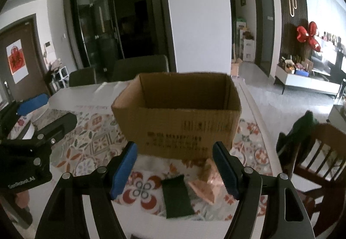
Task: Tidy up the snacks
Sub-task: 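Withdraw both grippers from the box back toward the remaining snacks, then grasp the purple-wrapped candy with the left gripper while the right grasps the dark green bar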
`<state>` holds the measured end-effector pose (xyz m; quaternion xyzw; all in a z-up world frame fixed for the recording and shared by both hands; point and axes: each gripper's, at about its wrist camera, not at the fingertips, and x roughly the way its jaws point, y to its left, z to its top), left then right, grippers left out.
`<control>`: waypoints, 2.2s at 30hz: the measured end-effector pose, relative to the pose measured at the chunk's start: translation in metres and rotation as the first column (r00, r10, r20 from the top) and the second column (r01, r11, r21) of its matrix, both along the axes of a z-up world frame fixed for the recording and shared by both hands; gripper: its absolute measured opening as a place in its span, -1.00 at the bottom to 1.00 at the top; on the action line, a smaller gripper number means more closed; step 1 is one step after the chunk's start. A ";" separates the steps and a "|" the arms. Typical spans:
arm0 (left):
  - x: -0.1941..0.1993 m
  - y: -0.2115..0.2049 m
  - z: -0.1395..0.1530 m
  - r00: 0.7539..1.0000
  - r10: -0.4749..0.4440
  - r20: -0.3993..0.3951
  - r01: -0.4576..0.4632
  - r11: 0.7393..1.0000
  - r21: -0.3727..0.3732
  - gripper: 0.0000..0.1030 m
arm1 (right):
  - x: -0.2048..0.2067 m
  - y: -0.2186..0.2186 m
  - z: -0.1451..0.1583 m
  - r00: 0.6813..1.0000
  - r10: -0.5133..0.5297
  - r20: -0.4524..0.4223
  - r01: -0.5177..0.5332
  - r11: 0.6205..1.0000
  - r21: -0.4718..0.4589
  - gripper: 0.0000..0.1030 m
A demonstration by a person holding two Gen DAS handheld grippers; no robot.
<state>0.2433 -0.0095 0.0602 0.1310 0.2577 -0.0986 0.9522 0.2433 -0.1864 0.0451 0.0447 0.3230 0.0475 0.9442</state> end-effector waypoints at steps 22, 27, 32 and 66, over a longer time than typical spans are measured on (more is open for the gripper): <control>0.002 0.009 -0.088 0.965 -0.051 -0.256 0.052 0.999 -0.001 0.70 | -0.005 0.022 -0.081 0.973 0.050 -0.225 -0.057 0.998 -0.024 0.41; 0.013 0.009 -0.108 0.951 -0.059 -0.304 0.062 0.998 0.001 0.70 | 0.004 0.024 -0.099 0.958 0.061 -0.282 -0.075 0.996 -0.040 0.40; 0.027 0.006 -0.129 0.933 -0.064 -0.355 0.067 0.998 -0.004 0.66 | 0.012 0.026 -0.110 0.949 0.064 -0.308 -0.089 0.994 -0.066 0.40; 0.073 -0.009 -0.170 0.887 -0.044 -0.460 0.013 0.997 -0.072 -0.40 | 0.050 0.034 -0.139 0.933 0.072 -0.353 -0.100 0.993 -0.063 -0.07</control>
